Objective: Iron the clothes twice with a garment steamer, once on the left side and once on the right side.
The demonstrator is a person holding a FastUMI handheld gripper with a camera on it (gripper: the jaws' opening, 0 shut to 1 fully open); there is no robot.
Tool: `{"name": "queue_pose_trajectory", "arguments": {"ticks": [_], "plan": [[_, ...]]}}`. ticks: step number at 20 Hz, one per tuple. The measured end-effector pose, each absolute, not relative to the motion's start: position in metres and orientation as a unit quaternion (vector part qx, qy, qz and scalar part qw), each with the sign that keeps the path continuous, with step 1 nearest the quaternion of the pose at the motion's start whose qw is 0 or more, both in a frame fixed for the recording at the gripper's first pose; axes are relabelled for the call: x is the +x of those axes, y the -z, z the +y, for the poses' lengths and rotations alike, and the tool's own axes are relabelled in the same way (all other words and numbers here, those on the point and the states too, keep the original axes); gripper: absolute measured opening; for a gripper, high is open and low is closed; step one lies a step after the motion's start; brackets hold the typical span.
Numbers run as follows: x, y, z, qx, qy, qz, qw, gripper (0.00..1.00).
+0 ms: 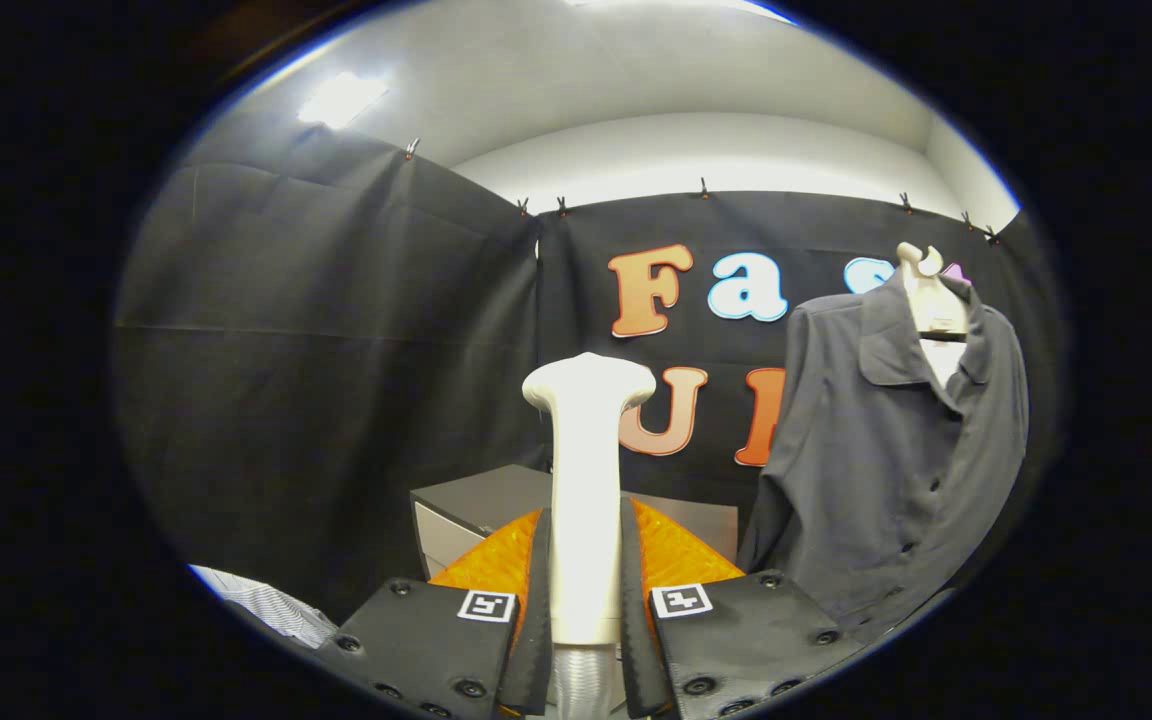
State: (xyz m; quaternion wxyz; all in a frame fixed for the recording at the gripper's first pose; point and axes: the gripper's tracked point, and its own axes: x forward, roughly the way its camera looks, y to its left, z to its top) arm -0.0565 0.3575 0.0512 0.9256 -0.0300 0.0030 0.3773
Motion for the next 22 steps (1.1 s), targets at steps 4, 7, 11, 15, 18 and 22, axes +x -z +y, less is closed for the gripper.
{"name": "queue_pose_trajectory", "arguments": {"ticks": [4, 7, 11, 15, 18, 22], "plan": [[-0.063, -0.057, 0.312, -0.027, -0.338, -0.022, 0.940, 0.36], [-0.066, -0.056, 0.274, -0.017, -0.305, -0.031, 0.952, 0.36], [-0.056, -0.047, 0.225, -0.014, -0.252, -0.044, 0.967, 0.36], [-0.047, -0.029, 0.184, -0.007, -0.206, -0.031, 0.978, 0.36], [-0.033, -0.017, 0.157, 0.000, -0.168, -0.027, 0.985, 0.36], [-0.011, -0.015, 0.136, -0.013, -0.139, -0.038, 0.990, 0.36]]}}
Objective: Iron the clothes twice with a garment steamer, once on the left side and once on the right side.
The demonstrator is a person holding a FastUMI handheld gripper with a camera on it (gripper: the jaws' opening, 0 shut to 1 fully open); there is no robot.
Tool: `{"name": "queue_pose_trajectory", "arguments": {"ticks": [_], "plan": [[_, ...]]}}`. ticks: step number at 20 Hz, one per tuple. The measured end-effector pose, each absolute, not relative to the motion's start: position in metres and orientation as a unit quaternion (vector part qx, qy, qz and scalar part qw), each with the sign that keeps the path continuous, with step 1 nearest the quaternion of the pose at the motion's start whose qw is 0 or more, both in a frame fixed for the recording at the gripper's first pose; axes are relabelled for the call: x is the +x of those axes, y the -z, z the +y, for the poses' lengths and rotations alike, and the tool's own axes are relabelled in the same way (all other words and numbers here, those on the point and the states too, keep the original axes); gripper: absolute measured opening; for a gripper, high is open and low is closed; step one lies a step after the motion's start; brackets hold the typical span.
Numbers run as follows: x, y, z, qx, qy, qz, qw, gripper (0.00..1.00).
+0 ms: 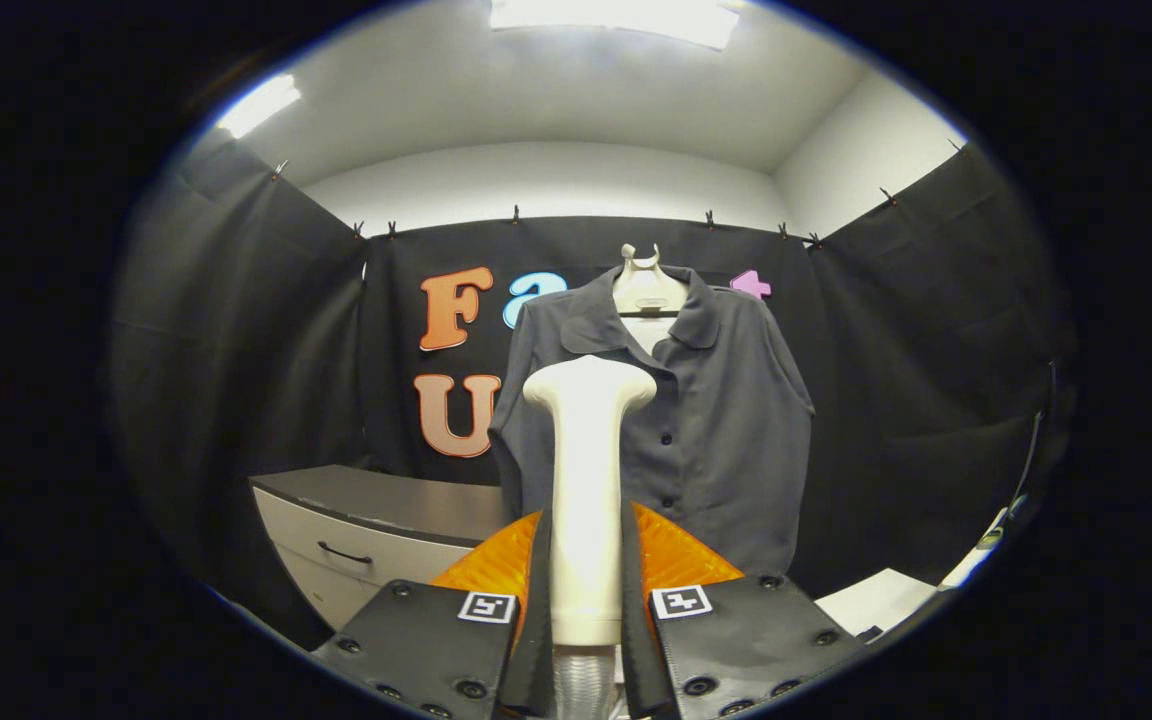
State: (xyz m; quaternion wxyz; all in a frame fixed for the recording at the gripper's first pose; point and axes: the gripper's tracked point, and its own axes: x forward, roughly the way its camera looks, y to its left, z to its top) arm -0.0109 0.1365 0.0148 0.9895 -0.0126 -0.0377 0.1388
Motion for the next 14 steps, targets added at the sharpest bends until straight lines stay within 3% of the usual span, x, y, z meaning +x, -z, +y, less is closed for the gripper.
{"name": "queue_pose_trajectory", "arguments": {"ticks": [14], "plan": [[0.071, -0.013, 0.166, -0.028, -0.151, -0.045, 0.987, 0.36]]}}
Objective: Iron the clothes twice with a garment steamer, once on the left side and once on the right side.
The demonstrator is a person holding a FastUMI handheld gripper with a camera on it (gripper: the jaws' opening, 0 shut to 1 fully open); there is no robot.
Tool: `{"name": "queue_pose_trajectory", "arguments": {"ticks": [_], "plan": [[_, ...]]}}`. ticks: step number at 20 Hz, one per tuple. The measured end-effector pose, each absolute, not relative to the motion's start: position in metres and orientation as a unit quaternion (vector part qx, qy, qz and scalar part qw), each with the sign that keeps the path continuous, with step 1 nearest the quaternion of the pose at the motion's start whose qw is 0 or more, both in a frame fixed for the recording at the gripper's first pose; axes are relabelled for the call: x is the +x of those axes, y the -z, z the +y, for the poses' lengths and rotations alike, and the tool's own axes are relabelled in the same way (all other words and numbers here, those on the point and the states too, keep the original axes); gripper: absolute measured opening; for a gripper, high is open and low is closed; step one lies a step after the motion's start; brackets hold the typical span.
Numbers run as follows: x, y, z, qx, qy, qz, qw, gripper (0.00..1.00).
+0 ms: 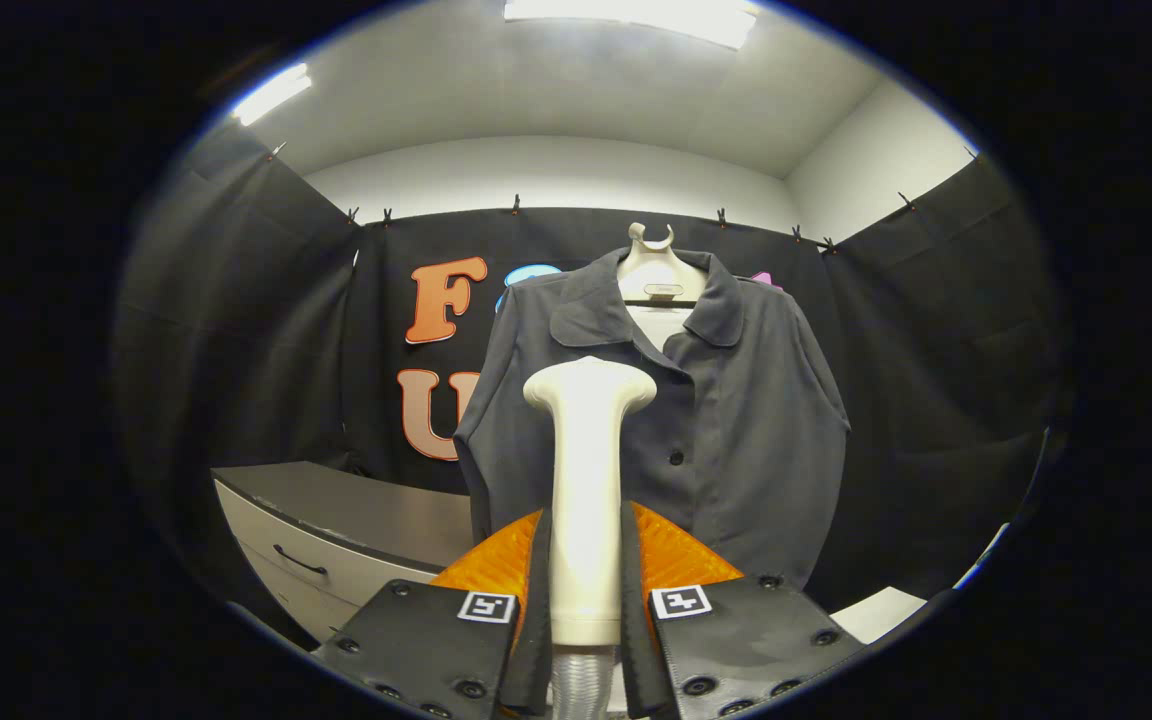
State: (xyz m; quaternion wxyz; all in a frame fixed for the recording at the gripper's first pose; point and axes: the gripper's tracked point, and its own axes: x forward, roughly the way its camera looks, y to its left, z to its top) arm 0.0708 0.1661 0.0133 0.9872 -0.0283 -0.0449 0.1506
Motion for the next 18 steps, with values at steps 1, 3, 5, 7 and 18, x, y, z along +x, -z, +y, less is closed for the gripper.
{"name": "queue_pose_trajectory", "arguments": {"ticks": [1, 3, 5, 7, 18], "plan": [[0.074, -0.014, 0.169, -0.030, -0.152, -0.048, 0.987, 0.36], [0.078, -0.015, 0.176, -0.033, -0.156, -0.052, 0.986, 0.36], [0.081, -0.015, 0.179, -0.035, -0.156, -0.055, 0.986, 0.36], [0.085, -0.013, 0.180, -0.035, -0.153, -0.056, 0.986, 0.36], [0.091, -0.002, 0.182, -0.040, -0.146, -0.054, 0.987, 0.36]]}}
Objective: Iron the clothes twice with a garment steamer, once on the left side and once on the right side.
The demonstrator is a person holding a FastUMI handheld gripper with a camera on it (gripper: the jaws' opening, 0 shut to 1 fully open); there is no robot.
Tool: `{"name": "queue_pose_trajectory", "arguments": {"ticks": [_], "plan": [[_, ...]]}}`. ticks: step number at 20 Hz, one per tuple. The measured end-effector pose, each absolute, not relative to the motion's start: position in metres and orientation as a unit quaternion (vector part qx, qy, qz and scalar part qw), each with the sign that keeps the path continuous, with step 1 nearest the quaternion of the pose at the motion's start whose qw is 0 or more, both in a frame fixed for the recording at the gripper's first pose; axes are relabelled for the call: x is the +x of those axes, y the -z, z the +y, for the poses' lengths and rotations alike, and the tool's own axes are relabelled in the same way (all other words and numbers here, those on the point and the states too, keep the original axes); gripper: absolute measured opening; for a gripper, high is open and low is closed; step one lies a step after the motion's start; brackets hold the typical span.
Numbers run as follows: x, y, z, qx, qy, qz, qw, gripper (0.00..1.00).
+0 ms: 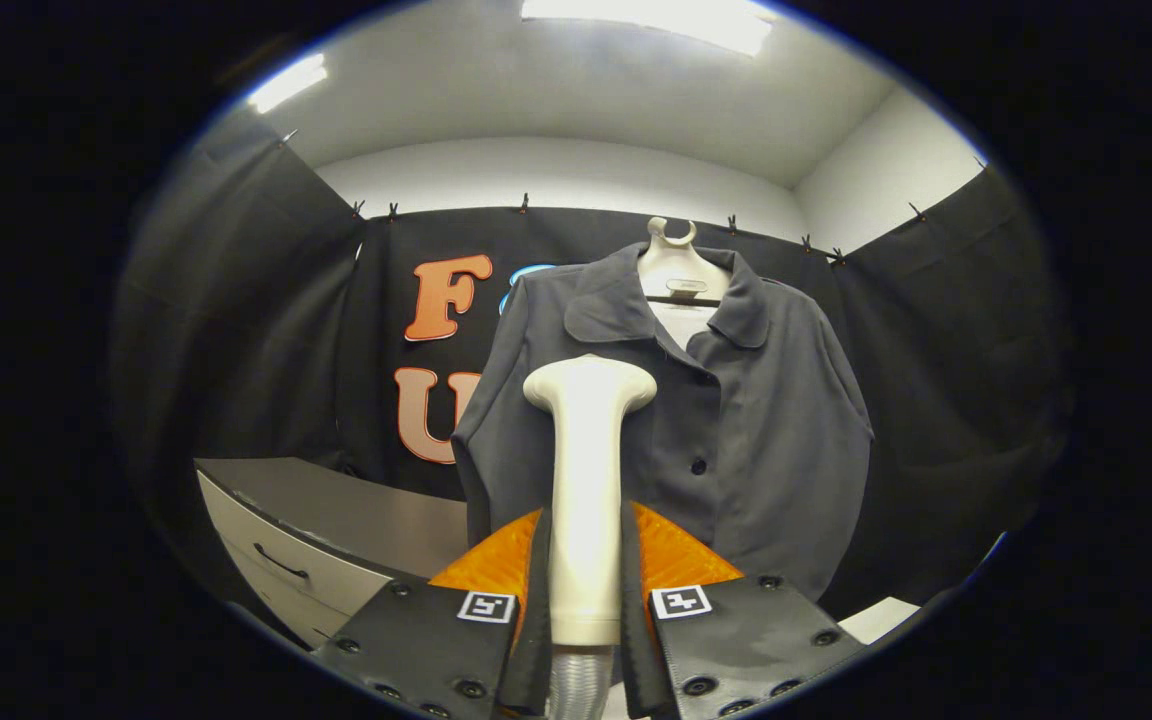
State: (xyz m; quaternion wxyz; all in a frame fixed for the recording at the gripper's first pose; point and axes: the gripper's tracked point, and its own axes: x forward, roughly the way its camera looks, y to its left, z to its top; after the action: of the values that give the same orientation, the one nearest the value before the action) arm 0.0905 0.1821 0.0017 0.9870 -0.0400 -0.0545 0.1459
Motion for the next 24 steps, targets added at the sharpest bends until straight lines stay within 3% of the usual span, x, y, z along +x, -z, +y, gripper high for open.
{"name": "queue_pose_trajectory", "arguments": {"ticks": [24], "plan": [[0.041, 0.114, 0.168, -0.047, -0.141, 0.027, 0.989, 0.36]]}}
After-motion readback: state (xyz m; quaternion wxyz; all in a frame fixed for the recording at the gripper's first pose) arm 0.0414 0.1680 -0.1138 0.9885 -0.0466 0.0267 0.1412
